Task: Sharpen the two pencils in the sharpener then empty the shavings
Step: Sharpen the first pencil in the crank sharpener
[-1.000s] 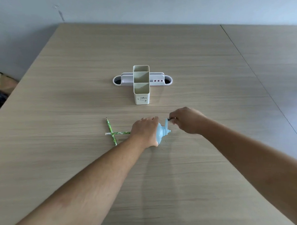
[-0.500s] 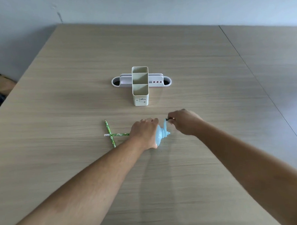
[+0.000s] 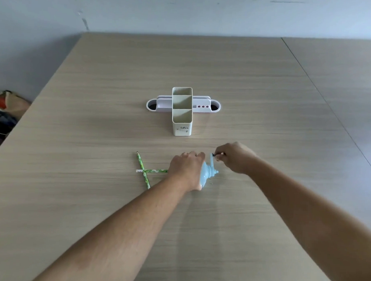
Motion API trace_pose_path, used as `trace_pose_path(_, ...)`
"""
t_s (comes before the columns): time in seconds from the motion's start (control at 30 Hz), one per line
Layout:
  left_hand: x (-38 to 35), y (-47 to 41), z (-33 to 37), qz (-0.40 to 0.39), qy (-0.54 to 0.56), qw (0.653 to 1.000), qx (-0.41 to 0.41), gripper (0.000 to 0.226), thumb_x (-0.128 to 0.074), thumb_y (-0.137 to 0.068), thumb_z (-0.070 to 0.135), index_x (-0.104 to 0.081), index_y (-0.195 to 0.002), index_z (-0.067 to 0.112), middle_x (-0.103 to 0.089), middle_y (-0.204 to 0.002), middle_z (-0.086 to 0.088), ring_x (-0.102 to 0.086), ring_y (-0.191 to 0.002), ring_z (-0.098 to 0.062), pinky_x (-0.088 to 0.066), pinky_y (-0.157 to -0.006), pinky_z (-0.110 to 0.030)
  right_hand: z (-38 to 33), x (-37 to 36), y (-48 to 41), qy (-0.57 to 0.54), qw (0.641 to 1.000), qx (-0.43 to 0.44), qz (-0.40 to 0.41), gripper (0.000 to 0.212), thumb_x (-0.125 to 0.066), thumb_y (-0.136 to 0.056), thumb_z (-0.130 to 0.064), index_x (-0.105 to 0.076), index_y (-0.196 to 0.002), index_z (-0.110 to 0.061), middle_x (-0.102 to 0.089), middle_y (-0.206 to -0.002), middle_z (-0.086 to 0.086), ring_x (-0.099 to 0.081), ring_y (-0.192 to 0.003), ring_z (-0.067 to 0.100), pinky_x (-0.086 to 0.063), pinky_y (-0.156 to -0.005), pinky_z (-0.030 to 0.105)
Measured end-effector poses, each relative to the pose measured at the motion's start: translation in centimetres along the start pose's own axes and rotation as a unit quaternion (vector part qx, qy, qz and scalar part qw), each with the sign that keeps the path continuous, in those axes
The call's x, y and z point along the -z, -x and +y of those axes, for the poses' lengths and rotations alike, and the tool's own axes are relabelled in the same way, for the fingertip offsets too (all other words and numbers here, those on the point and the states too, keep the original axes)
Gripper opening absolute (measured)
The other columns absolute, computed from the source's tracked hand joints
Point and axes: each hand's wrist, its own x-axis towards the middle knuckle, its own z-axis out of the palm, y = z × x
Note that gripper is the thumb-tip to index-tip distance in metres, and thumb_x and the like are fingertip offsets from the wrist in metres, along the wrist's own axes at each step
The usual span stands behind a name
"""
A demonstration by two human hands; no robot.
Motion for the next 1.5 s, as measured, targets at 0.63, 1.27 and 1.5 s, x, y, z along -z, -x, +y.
trace_pose_path(0.63, 0.1, -0.1, 0.2, -0.005, 0.011, 1.0, 0.016, 0.065, -0.083, -0.062, 0.033, -0.047, -0.114, 0.016, -0.059, -0.116, -0.003, -0.058, -0.109, -0.025, -0.048, -0.081, -0.035, -0.3, -3.8, 1.2, 0.099, 0.984, -0.024, -0.147, 0.024, -0.044, -0.092, -0.021, -0.063, -0.104, -0.014, -0.065, -0.11, 0.008, -0.061, -0.099, 0.029, -0.05, -0.08, 0.036)
trace_pose_path(1.27, 3.9, 2.6, -3.2, -0.012, -0.03, 0.999, 0.001, 0.104, -0.084, -0.055, 0.053, -0.032, -0.142, 0.028, -0.038, -0.145, 0.005, -0.034, -0.137, -0.018, -0.031, -0.108, -0.039, -2.1, 3.7, 5.2, 0.033, 0.996, 0.012, -0.086, 0.042, -0.074, -0.076, -0.031, -0.059, -0.112, -0.014, -0.057, -0.094, 0.002, -0.046, -0.087, 0.016, -0.04, -0.079, 0.029)
trace_pose_path(1.5, 3.1, 3.9, -5.1, 0.003, -0.033, 0.999, 0.041, 0.042, -0.069, -0.081, 0.03, -0.059, -0.12, 0.018, -0.06, -0.123, -0.004, -0.054, -0.118, -0.025, -0.04, -0.097, -0.036, -7.3, 1.9, 4.4, -0.005, 0.994, 0.105, 0.014, 0.049, -0.071, -0.079, -0.029, -0.054, -0.123, -0.016, -0.057, -0.124, 0.006, -0.053, -0.112, 0.022, -0.043, -0.093, 0.034)
